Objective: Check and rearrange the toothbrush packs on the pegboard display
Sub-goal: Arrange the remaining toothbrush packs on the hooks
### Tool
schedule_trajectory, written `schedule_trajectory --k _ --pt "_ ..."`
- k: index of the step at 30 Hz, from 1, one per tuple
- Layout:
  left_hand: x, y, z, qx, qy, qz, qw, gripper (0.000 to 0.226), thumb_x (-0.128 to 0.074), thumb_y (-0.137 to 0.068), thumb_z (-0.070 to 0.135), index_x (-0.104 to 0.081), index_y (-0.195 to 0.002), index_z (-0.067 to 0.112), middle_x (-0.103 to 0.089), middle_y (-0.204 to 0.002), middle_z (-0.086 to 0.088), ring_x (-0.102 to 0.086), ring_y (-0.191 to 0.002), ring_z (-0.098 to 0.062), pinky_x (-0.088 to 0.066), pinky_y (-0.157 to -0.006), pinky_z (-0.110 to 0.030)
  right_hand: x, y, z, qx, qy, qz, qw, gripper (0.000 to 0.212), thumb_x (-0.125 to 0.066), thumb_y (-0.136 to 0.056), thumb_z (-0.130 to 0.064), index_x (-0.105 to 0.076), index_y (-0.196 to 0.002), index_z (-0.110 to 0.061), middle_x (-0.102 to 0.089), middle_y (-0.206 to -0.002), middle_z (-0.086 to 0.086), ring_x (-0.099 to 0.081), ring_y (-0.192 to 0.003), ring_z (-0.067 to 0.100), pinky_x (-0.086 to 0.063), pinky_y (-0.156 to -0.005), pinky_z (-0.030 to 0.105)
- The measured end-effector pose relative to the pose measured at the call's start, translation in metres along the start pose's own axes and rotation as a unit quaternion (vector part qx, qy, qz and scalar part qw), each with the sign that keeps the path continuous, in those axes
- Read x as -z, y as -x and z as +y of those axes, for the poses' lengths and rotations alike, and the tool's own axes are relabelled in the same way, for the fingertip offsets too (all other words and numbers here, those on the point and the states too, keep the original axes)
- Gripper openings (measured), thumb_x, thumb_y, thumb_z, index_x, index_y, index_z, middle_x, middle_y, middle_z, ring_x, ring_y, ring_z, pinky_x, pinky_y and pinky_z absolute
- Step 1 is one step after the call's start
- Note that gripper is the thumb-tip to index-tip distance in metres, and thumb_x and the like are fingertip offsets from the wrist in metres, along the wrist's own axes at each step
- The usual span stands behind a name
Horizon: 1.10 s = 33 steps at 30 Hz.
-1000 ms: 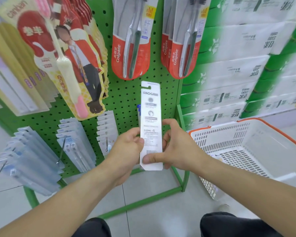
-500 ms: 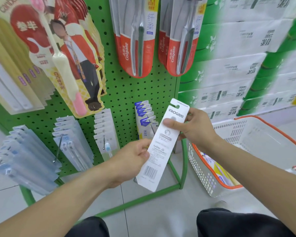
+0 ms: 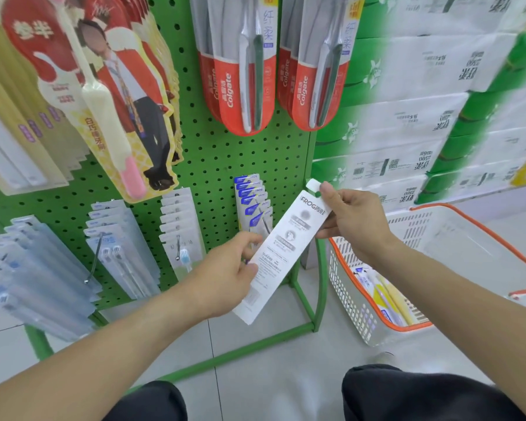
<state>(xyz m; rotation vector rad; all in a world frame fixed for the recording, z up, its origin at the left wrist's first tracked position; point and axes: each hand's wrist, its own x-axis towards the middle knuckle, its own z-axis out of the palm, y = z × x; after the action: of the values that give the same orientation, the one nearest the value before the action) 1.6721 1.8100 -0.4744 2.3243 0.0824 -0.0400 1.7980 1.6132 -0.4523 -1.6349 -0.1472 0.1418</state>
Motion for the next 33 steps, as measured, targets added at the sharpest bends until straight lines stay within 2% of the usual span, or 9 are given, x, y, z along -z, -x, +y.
schedule_trajectory --k 3,5,8,11,15,20,26,30,33 --pt "-0.003 0.005 0.006 -0.049 -0.091 0.004 0.995 0.067 -0.06 -0.097 0.033 -0.025 -0.154 0.025 -0.045 -0.142 0.006 -0.047 -0.13 -0.015 -0.036 -0.109 -0.028 -0.006 0.008 -0.006 -0.02 -0.026 -0.027 0.999 0.038 -0.057 -0.103 -0.027 -0.064 -0.094 0.01 -0.075 -0.076 0.02 -0.072 -0.058 0.03 -0.062 -0.053 0.035" --pt "-0.009 0.008 0.012 -0.042 -0.164 -0.028 0.985 0.082 -0.059 -0.097 0.041 -0.01 -0.158 0.019 -0.033 -0.147 0.001 -0.041 -0.132 -0.019 -0.034 -0.108 -0.029 -0.013 0.016 -0.013 -0.035 -0.045 -0.06 0.997 0.035 -0.056 -0.103 -0.023 -0.063 -0.096 0.01 -0.074 -0.075 0.023 -0.071 -0.058 0.031 -0.06 -0.051 0.034" --pt "-0.013 0.006 0.011 -0.036 -0.219 -0.028 0.975 0.041 -0.053 -0.098 0.017 -0.038 -0.136 0.02 -0.056 -0.11 -0.004 -0.058 -0.1 -0.029 -0.047 -0.081 -0.039 -0.019 0.026 -0.022 -0.047 -0.032 -0.117 0.992 0.027 -0.061 -0.1 -0.021 -0.059 -0.099 0.005 -0.072 -0.071 0.023 -0.072 -0.061 0.033 -0.06 -0.051 0.034" --pt "-0.004 0.0 0.007 0.018 -0.201 0.009 0.979 0.025 -0.048 -0.09 -0.002 -0.05 -0.095 0.022 -0.051 -0.073 -0.001 -0.048 -0.064 -0.023 -0.033 -0.049 -0.032 -0.02 0.028 -0.021 -0.039 0.025 -0.169 0.985 0.037 -0.067 -0.094 -0.037 -0.056 -0.102 -0.002 -0.073 -0.077 0.018 -0.072 -0.066 0.031 -0.057 -0.057 0.037" --pt "0.012 -0.004 0.002 0.081 -0.126 0.045 0.988 0.025 -0.052 -0.088 0.0 -0.051 -0.068 0.016 -0.045 -0.06 0.002 -0.039 -0.062 -0.023 -0.03 -0.048 -0.028 -0.024 0.021 -0.004 0.049 0.118 -0.157 0.979 0.021 -0.072 -0.092 -0.029 -0.062 -0.099 -0.013 -0.068 -0.085 0.012 -0.066 -0.069 0.019 -0.055 -0.051 0.035" --pt "0.015 -0.005 -0.01 0.102 -0.099 0.037 0.989 0.012 -0.057 -0.088 0.008 -0.061 -0.078 0.01 -0.05 -0.063 -0.002 -0.041 -0.063 -0.026 -0.038 -0.054 -0.028 -0.03 0.013 0.016 0.124 0.145 -0.115 0.975 0.019 -0.068 -0.094 -0.011 -0.059 -0.104 -0.023 -0.064 -0.097 -0.002 -0.064 -0.081 0.02 -0.062 -0.06 0.039" --pt "0.016 -0.008 -0.017 0.148 -0.151 0.005 0.977 0.022 -0.054 -0.09 0.006 -0.05 -0.072 0.018 -0.058 -0.086 -0.007 -0.053 -0.077 -0.027 -0.037 -0.058 -0.028 -0.04 0.009 0.023 0.139 0.168 -0.137 0.966 0.028 -0.058 -0.098 -0.005 -0.059 -0.117 -0.025 -0.067 -0.099 -0.004 -0.065 -0.087 0.017 -0.062 -0.067 0.04" --pt "0.016 -0.01 -0.023 0.174 -0.163 -0.006 0.971 0.026 -0.052 -0.092 0.005 -0.043 -0.071 0.019 -0.05 -0.078 -0.003 -0.05 -0.075 -0.027 -0.033 -0.053 -0.028 -0.046 0.004 0.027 0.14 0.213 -0.132 0.958 0.025 -0.059 -0.097 -0.006 -0.063 -0.116 -0.022 -0.067 -0.096 -0.008 -0.064 -0.087 0.01 -0.06 -0.082 0.045" --pt "0.013 -0.011 -0.024 0.184 -0.164 -0.018 0.969 0.026 -0.048 -0.091 0.001 -0.043 -0.073 0.019 -0.047 -0.074 -0.002 -0.047 -0.069 -0.024 -0.031 -0.05 -0.027 -0.046 0.0 0.029 0.132 0.221 -0.112 0.96 0.011 -0.065 -0.095 -0.011 -0.065 -0.104 -0.019 -0.065 -0.085 -0.007 -0.062 -0.078 0.009 -0.059 -0.081 0.048"
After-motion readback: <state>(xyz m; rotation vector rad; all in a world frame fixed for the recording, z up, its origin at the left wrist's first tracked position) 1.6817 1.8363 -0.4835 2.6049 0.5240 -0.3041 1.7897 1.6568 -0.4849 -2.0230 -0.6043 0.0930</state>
